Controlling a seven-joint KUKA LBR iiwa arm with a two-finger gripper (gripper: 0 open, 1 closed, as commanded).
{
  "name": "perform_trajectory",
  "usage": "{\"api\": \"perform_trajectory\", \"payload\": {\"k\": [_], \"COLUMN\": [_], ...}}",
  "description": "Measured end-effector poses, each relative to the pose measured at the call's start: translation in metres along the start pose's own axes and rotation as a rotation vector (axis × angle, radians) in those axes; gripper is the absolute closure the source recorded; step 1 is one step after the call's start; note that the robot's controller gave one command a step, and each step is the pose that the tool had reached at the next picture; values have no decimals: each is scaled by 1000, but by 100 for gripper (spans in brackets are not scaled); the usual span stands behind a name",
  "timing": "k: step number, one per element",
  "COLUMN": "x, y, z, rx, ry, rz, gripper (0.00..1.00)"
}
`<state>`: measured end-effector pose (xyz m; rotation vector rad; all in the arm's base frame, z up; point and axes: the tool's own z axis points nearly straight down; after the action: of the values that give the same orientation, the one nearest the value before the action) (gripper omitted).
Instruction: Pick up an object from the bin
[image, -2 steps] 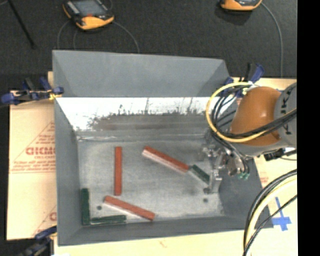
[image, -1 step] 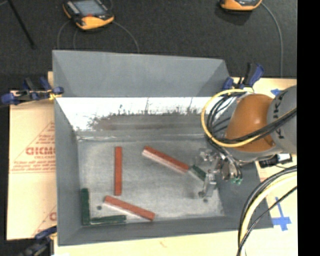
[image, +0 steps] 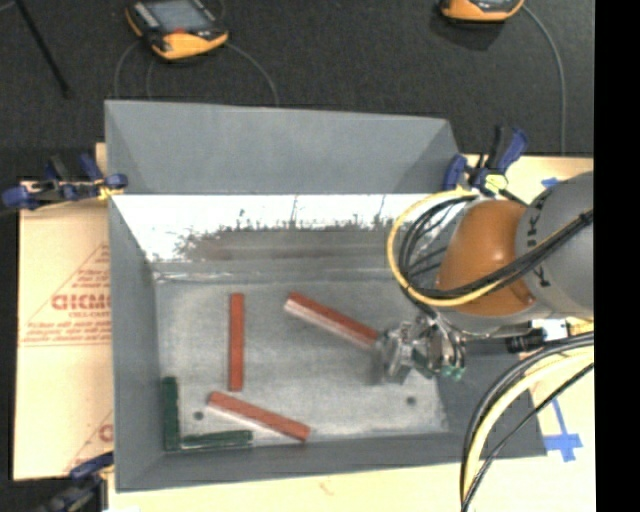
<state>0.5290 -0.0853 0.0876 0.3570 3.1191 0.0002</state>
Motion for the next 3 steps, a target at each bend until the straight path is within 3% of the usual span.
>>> {"api": "perform_trajectory", "payload": {"k": [1,2,3], "x": [0,-29,-30], "y": [0,28,28], "z": [0,-201,-205], "rx": [1,-1,2], "ry": [0,-2,-3], "rz": [-1,53,53], "gripper": [100,100,0]}}
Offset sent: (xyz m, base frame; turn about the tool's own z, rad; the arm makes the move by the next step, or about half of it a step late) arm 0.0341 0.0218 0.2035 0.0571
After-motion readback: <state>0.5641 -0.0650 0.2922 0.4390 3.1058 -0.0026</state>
